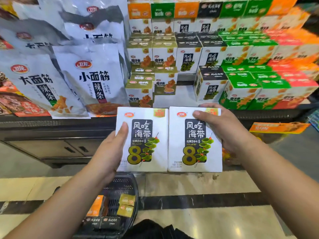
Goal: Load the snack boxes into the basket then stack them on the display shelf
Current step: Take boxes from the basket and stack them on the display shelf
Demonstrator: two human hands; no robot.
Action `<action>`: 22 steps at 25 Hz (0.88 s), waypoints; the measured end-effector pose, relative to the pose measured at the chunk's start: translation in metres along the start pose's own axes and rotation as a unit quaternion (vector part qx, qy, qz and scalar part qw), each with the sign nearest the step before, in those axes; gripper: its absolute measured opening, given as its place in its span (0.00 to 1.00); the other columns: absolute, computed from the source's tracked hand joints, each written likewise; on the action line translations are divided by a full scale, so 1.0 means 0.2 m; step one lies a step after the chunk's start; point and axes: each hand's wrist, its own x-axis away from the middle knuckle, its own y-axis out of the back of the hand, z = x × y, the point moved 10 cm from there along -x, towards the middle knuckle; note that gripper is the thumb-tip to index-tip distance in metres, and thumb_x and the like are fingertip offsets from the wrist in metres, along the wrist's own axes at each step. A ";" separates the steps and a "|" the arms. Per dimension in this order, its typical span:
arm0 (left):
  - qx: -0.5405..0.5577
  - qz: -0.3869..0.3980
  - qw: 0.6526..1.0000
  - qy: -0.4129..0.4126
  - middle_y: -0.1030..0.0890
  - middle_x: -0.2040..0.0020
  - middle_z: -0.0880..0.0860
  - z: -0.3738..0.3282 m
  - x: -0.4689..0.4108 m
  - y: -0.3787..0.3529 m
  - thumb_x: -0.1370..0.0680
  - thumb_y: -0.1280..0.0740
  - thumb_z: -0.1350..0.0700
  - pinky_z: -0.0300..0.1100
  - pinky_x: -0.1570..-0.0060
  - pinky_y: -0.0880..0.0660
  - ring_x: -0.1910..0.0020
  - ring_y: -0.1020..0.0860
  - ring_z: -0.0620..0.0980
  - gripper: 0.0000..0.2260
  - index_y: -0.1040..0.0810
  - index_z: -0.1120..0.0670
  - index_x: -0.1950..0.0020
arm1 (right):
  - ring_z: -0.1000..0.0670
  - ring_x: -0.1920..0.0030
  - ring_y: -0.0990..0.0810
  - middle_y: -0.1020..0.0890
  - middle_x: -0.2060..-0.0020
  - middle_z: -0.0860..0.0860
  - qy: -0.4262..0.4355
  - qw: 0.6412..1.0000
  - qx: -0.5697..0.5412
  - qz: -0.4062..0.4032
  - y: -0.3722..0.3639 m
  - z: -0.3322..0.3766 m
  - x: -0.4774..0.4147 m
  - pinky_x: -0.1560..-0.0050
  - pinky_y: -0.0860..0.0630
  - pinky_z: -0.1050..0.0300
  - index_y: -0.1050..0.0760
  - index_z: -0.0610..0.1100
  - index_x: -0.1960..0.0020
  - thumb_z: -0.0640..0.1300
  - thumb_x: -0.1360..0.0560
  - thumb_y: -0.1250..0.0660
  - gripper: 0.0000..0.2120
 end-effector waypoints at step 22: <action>-0.046 0.067 0.997 0.020 0.20 0.42 0.53 -0.34 -1.01 -0.65 0.18 0.44 0.43 0.35 0.61 0.27 0.48 0.20 0.51 0.18 0.28 0.51 0.34 | 0.55 0.38 0.33 0.32 0.39 0.51 0.085 0.886 0.455 -0.009 0.56 0.34 -1.02 0.40 0.39 0.65 0.36 0.52 0.26 0.47 0.33 0.22 0.39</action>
